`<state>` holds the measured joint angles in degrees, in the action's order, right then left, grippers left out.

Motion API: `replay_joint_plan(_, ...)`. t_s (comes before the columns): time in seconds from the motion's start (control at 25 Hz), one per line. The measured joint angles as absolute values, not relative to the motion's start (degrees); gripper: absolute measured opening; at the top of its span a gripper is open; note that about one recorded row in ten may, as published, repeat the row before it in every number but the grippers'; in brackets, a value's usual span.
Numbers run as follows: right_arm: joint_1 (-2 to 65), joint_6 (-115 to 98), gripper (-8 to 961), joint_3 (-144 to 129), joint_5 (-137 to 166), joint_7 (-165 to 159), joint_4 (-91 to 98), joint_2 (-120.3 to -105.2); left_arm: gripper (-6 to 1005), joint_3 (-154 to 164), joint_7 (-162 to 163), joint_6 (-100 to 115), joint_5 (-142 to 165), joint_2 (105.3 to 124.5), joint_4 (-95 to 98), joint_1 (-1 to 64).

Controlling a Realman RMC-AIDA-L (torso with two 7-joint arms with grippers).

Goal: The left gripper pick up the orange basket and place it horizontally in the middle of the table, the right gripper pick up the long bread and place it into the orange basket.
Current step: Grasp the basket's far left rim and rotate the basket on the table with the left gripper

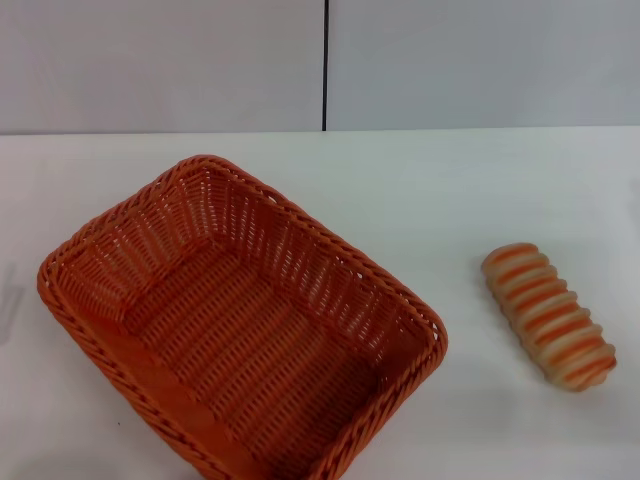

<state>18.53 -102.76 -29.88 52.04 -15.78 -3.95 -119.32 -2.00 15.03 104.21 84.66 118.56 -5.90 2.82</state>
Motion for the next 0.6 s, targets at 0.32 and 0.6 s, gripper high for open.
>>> replay_joint_plan(0.32, 18.2, -102.7, 636, -29.9, 52.3, -15.8, -4.5, -119.36, 814, -1.9, 15.0, 104.7, 84.7, 118.54, -5.9, 2.8)
replay_joint_plan(0.6, 18.3, -102.5, 636, -30.1, 52.4, -15.9, -4.6, -119.36, 813, -1.5, 17.1, 105.8, 85.1, 118.20, -5.3, 2.8)
